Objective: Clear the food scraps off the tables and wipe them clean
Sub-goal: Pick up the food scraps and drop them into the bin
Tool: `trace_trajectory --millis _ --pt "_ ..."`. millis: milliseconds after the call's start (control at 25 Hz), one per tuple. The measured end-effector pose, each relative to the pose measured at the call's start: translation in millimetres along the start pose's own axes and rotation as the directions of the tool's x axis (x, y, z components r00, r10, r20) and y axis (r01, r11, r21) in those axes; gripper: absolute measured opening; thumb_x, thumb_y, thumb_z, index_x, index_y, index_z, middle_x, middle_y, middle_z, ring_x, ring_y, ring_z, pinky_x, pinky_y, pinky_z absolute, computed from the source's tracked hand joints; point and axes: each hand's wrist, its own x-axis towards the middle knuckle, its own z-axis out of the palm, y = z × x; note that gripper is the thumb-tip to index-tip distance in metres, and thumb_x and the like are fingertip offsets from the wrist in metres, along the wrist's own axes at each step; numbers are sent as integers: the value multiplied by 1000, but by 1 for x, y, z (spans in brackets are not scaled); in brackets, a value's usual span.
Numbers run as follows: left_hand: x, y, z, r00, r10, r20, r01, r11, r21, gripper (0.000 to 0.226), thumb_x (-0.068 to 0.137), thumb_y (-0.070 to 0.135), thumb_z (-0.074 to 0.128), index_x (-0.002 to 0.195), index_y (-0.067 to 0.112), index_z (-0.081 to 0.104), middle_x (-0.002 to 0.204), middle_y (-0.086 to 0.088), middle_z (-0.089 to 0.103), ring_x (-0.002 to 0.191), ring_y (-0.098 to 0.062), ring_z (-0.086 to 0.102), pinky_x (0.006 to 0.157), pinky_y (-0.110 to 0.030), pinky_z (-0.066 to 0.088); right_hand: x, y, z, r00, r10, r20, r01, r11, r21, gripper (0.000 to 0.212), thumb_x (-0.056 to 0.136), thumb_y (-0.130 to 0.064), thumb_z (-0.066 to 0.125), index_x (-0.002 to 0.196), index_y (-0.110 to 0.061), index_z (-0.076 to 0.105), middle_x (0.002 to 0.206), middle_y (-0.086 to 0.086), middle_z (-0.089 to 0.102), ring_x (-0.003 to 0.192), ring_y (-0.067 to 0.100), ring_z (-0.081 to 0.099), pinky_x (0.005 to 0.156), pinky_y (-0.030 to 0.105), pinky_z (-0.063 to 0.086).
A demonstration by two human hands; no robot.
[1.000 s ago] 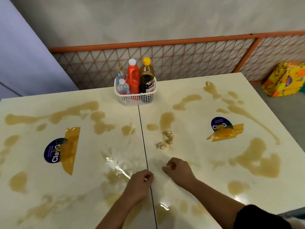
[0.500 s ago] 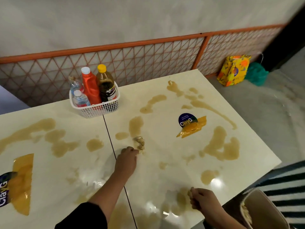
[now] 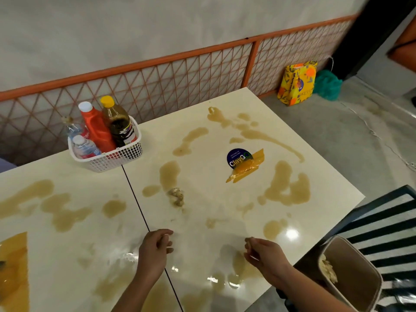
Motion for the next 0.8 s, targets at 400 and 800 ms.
trace_trajectory --millis 400,800 --pt "-26 42 -1 996 47 73 -36 989 -146 15 94 9 65 102 17 74 91 -2 77 93 -11 73 86 -19 54 10 -25 -14 991 -135 9 126 948 292 18 98 8 53 86 -5 58 84 8 55 82 18 56 88 28 49" --pt "-73 89 69 991 72 117 -47 978 -203 33 107 12 38 89 -8 58 68 -18 65 64 -38 68 50 -28 47 -11 -50 -110 987 -151 51 118 907 403 18 105 -8 49 103 6 60 83 12 62 74 21 65 63 27 61"
